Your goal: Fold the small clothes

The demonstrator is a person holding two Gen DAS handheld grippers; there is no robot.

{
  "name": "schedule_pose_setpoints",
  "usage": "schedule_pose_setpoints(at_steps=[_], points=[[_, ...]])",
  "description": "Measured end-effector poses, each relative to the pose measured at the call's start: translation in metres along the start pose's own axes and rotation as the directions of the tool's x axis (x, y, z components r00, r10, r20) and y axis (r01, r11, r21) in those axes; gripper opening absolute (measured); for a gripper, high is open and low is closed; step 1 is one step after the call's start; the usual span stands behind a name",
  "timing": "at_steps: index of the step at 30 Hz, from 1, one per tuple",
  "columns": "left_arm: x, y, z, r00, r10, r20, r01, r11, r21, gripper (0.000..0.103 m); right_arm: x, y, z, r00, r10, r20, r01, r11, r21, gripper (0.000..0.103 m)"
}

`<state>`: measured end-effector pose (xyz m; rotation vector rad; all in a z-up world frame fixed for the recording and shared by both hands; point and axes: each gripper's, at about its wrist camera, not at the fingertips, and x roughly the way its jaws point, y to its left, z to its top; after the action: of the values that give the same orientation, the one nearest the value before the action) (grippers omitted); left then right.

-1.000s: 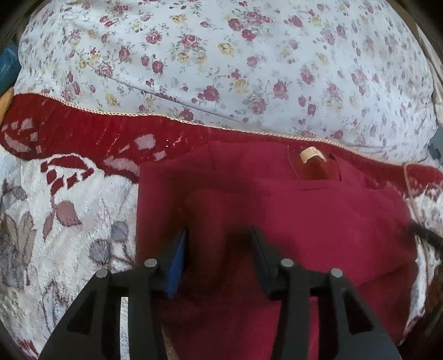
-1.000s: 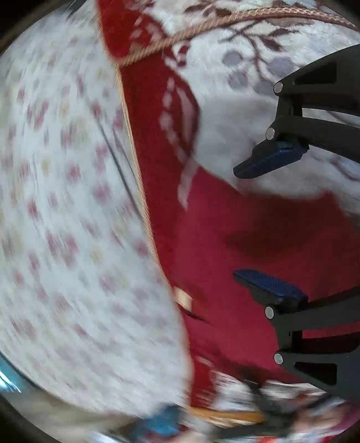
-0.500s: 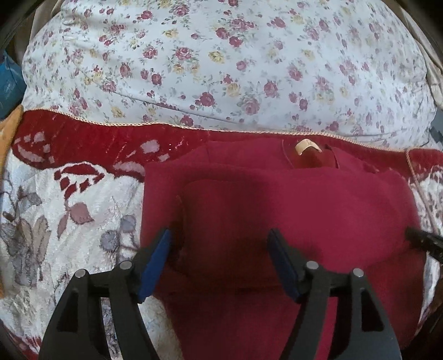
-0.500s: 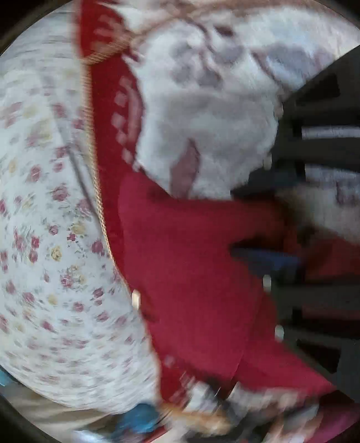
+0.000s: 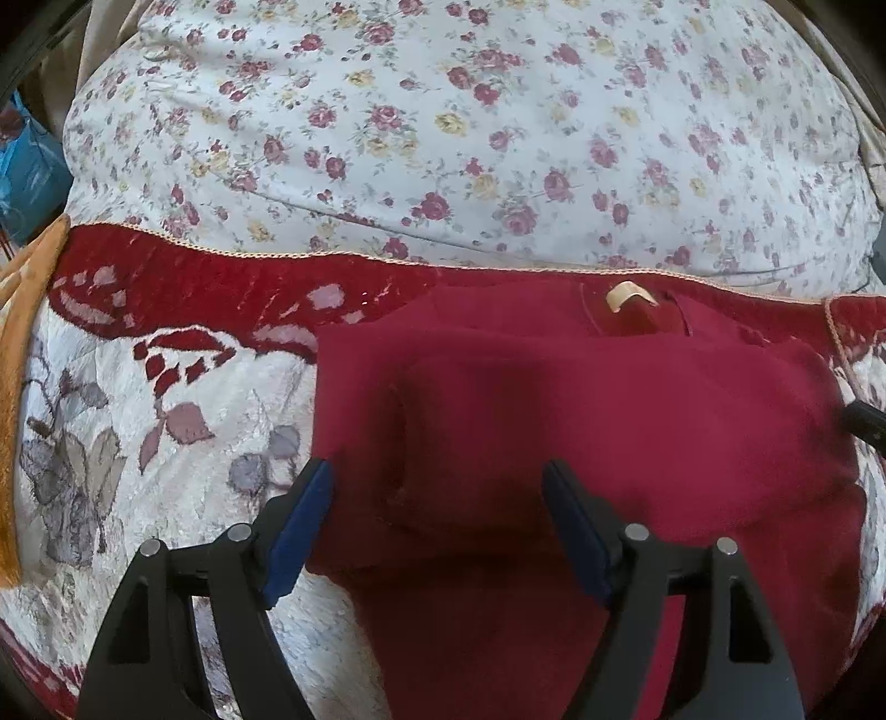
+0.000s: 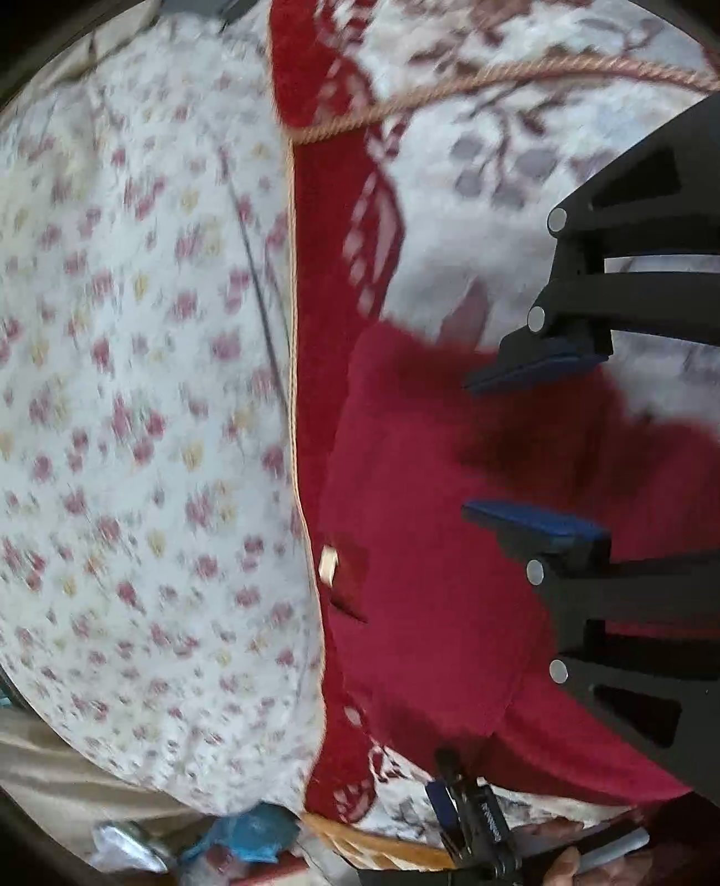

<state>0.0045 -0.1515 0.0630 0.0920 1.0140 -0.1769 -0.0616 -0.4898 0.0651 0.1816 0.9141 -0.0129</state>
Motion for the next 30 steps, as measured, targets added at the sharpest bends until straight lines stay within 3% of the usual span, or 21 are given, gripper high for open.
schedule_pose_setpoints(at_steps=[3, 5, 12, 15, 17, 20, 22, 26, 30], points=[[0.006, 0.002, 0.000, 1.000, 0.005, -0.009, -0.005, 1.000, -0.006, 0.077, 0.041, -0.008, 0.009, 0.994, -0.082, -0.068, 0.084, 0.996, 0.027, 0.041], [0.011, 0.003, 0.000, 1.000, 0.009, -0.020, -0.009, 1.000, -0.006, 0.077, 0.054, -0.016, 0.012, 0.993, -0.094, -0.073, 0.097, 0.995, 0.038, 0.040], [0.016, 0.005, 0.000, 1.000, 0.013, -0.027, -0.014, 1.000, -0.014, 0.080, 0.009, -0.007, 0.009, 0.997, -0.075, -0.034, 0.075, 0.997, -0.002, 0.046], [0.016, 0.004, -0.002, 1.000, 0.017, -0.020, -0.017, 1.000, -0.003, 0.080, 0.019, -0.009, -0.009, 0.984, -0.150, -0.092, 0.145, 0.988, -0.052, 0.048], [0.013, 0.003, -0.005, 1.000, 0.017, -0.011, -0.017, 1.000, 0.008, 0.080, 0.021, -0.018, -0.013, 0.988, -0.127, -0.088, 0.126, 0.992, -0.018, 0.048], [0.000, 0.006, -0.015, 1.000, 0.014, -0.006, -0.014, 1.000, 0.009, 0.080, -0.011, -0.021, -0.015, 0.995, -0.082, -0.050, 0.084, 0.995, 0.049, 0.053], [-0.013, 0.012, -0.024, 0.999, -0.031, -0.013, 0.031, 0.999, -0.019, 0.080, -0.028, -0.023, -0.022, 0.998, -0.063, -0.025, 0.065, 0.996, 0.063, 0.073], [-0.040, 0.021, -0.044, 0.997, -0.073, -0.015, 0.072, 0.996, -0.043, 0.080, -0.048, -0.035, -0.046, 0.999, -0.037, -0.032, 0.040, 0.994, 0.100, 0.074], [-0.061, 0.025, -0.068, 0.997, -0.074, 0.002, 0.074, 0.995, -0.073, 0.081, -0.041, -0.044, -0.058, 0.999, 0.000, -0.048, 0.007, 0.990, 0.141, 0.074]])
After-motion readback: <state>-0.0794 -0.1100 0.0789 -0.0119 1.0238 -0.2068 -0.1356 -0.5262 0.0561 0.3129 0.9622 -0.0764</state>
